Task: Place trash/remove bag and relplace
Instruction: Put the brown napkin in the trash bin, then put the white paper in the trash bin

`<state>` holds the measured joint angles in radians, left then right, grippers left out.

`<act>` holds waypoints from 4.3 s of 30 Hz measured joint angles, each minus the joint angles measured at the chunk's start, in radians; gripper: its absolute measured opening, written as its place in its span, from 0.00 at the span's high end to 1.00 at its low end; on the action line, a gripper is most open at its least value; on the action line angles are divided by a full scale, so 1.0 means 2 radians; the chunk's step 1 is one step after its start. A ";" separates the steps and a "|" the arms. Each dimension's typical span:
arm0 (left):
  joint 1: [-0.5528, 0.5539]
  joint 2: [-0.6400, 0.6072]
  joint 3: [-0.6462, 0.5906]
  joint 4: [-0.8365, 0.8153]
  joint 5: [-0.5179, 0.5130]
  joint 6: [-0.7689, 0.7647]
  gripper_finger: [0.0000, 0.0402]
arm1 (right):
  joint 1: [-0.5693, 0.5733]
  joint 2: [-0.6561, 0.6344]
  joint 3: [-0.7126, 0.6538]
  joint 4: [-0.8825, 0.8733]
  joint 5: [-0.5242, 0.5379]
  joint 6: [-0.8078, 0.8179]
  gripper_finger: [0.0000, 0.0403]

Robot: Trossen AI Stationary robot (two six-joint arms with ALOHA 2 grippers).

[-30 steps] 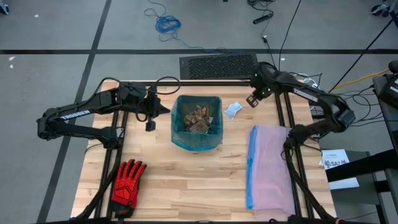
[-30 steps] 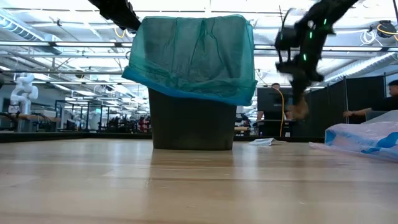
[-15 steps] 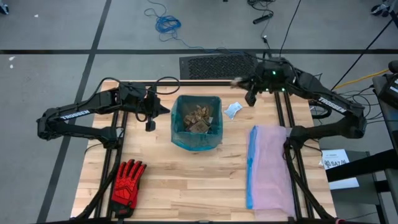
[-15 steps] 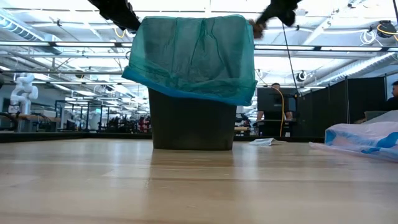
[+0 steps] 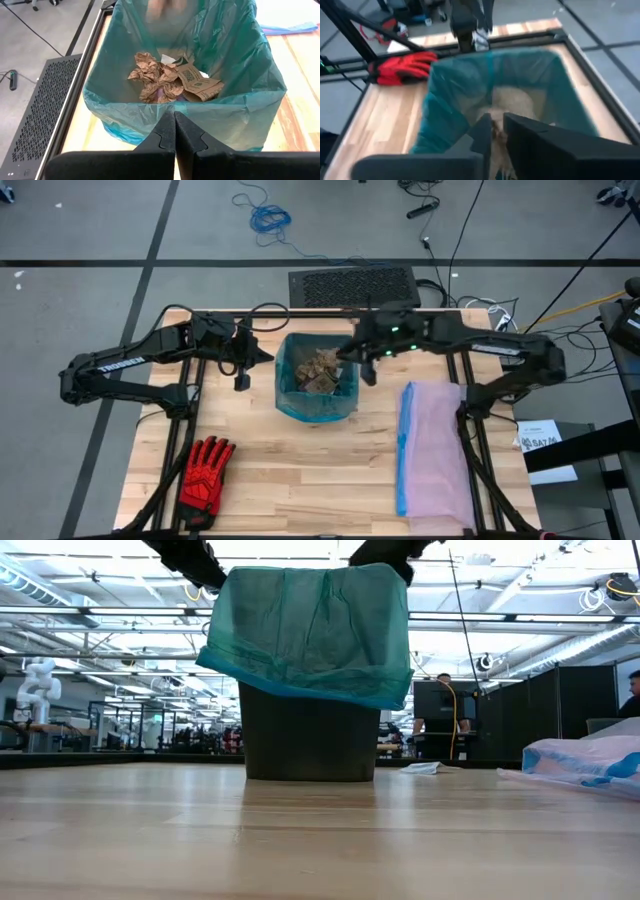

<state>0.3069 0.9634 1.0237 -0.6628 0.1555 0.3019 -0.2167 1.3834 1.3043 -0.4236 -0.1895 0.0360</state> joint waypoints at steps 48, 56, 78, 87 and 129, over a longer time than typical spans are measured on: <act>0.000 0.000 0.000 -0.006 -0.004 -0.004 1.00 | -0.043 -0.054 -0.416 0.184 0.355 -0.291 0.47; 0.000 0.000 0.000 -0.006 -0.004 -0.004 1.00 | -0.044 0.017 -0.416 0.231 0.358 -0.316 0.47; 0.000 0.000 0.000 -0.006 -0.004 -0.002 1.00 | -0.117 0.117 -0.414 0.409 0.307 -0.332 0.92; 0.000 0.000 0.000 -0.004 -0.004 -0.003 1.00 | -0.112 0.082 -0.412 0.395 0.335 -0.268 1.00; -0.008 0.002 -0.109 0.273 -0.039 -0.074 1.00 | 0.049 0.084 0.111 -0.044 0.197 -0.108 1.00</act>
<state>0.2913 0.9675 0.8052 -0.1166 0.0782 0.1543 -0.1189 1.5515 1.5272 -0.5109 0.2051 -0.1804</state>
